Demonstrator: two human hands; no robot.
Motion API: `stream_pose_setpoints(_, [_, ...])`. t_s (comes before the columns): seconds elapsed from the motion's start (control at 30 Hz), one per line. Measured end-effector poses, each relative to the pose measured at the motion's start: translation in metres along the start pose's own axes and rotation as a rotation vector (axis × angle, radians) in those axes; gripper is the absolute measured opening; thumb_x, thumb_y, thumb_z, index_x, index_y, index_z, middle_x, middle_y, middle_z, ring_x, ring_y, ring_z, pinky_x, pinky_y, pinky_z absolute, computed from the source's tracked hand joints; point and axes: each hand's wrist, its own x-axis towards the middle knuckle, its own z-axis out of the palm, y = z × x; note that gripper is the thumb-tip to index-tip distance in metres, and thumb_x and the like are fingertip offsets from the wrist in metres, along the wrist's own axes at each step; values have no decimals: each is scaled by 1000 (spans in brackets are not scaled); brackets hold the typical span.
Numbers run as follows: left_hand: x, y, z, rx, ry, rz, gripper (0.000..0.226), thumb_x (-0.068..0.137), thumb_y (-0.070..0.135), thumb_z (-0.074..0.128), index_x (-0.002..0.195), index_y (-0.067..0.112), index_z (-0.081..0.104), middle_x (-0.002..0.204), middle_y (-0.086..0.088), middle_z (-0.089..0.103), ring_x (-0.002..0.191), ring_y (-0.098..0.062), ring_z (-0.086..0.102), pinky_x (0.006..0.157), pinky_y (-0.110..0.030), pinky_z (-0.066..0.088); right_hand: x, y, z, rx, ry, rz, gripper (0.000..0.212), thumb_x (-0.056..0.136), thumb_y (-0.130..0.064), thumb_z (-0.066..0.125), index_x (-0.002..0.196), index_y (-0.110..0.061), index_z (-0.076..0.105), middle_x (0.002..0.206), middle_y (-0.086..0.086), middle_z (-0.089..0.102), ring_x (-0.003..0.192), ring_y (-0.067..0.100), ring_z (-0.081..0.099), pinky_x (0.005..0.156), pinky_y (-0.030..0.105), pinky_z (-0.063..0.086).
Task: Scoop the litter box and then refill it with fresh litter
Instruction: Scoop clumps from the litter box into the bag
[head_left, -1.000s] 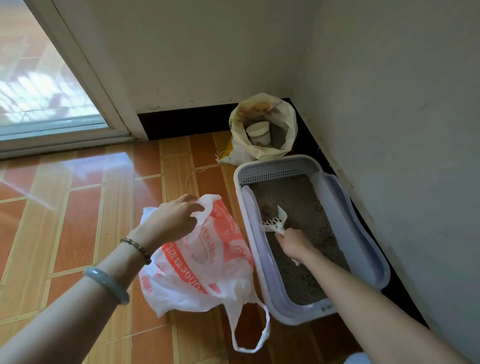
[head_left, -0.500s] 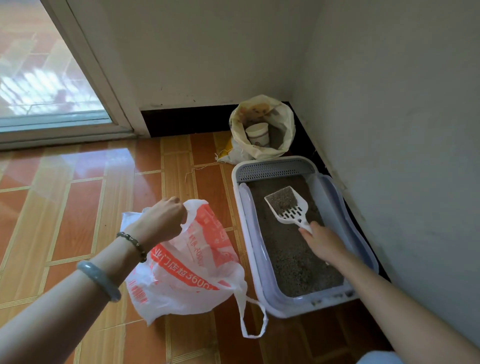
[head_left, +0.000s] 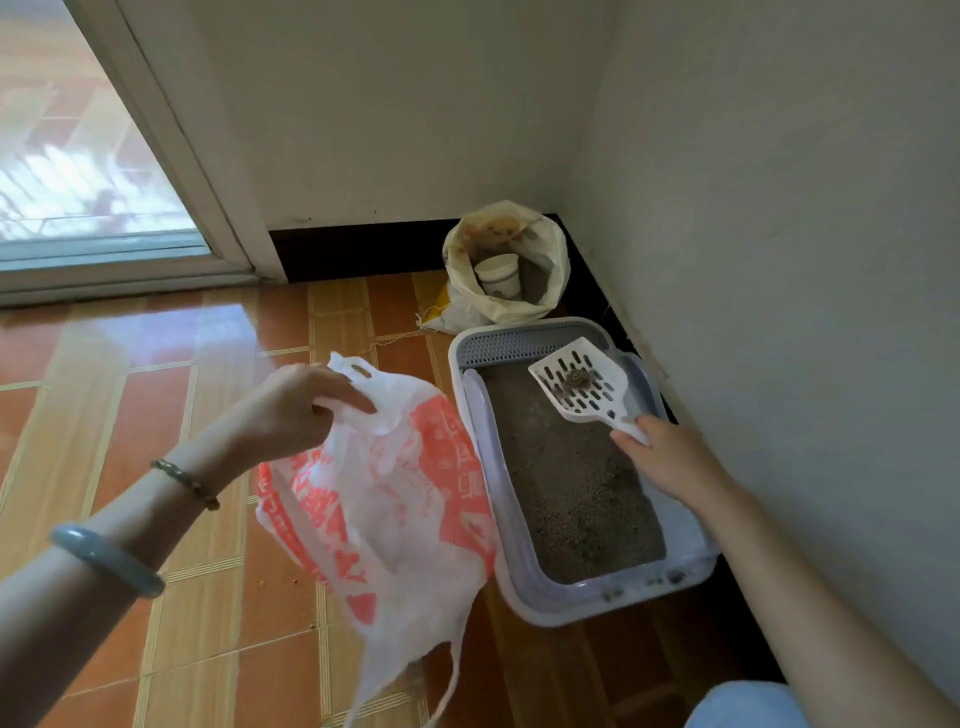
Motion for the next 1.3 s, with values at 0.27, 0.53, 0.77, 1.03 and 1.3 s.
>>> stream_pose_setpoints(0.27, [0,-1,-3,-405,49,-177,39,60,14,47,68,40,75,67,13,69,60,-23,52,58,-31,42,0,-3,2,97,-33,12,32,95,-41,46,104,-13,60,92,13,64,85,27,61,70,34,44])
stream_pose_setpoints(0.53, [17,5,12,-353,20,-144,34,80,3,65,82,37,67,89,15,63,67,6,62,63,-16,45,-1,1,-1,127,-31,51,29,96,-38,45,97,-14,60,90,14,63,84,29,60,64,31,39])
stream_pose_setpoints(0.77, [20,9,23,-249,-61,-146,47,78,-8,58,94,36,64,103,9,58,81,-18,60,62,-37,56,4,6,-2,91,-40,64,26,95,-39,47,95,-16,58,85,9,61,79,23,58,67,33,43])
stream_pose_setpoints(1.03, [23,15,42,-276,-107,-200,66,76,-19,40,110,34,58,115,3,51,89,-14,57,63,-31,58,-12,-15,-25,90,-3,-58,27,92,-41,52,90,-16,60,80,7,63,74,21,59,62,29,39])
stream_pose_setpoints(1.3, [31,19,54,-307,-131,-205,68,78,-19,39,127,27,51,117,-1,50,88,-22,60,65,-42,58,-42,-83,-17,-360,132,-333,23,86,-47,52,90,-24,56,77,-4,59,75,21,59,59,31,44])
